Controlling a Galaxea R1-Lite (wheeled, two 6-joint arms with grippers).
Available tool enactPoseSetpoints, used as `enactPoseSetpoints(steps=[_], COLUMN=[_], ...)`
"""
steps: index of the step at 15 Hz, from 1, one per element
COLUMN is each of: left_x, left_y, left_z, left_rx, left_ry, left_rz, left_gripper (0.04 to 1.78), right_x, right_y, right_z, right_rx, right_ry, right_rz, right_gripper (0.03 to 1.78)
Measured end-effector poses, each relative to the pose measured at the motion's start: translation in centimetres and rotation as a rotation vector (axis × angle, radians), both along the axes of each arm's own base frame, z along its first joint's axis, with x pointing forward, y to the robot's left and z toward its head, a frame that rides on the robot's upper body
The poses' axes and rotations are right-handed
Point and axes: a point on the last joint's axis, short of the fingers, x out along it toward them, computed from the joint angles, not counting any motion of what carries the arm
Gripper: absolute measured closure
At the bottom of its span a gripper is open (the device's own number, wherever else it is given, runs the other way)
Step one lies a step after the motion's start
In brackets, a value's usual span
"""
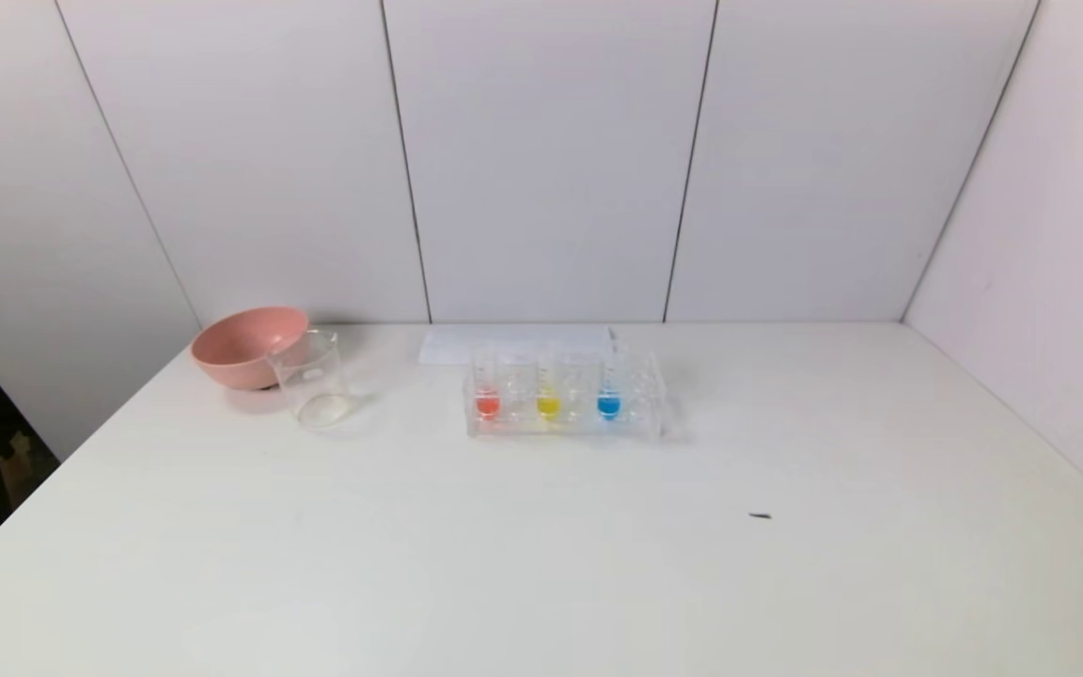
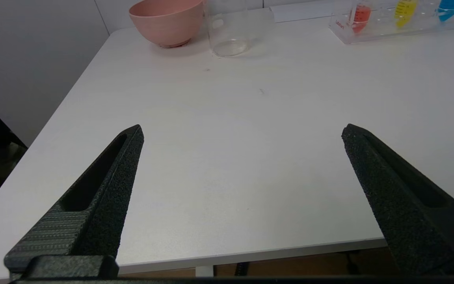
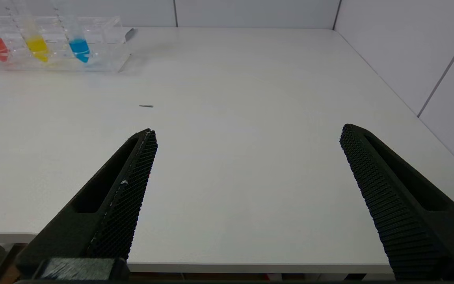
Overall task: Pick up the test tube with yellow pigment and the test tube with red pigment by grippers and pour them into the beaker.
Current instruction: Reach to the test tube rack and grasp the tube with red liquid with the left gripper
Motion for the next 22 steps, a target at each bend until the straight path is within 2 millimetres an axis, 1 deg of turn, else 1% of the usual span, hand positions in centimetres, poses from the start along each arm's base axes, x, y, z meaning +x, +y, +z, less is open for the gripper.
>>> enactPoseSetpoints(steps=[22], left_x=[0.00], left_y=[0.01], left_z=[-0.02], left_rx=[-0.004], left_ry=[0.003], left_rz=[0.003], left_gripper=[0.06], right_x=[0.00], right_y=[0.00], right_z=[0.00], right_rx=[0.000], right_ry=[0.000], right_rz=[0.000], right_gripper=[0.11])
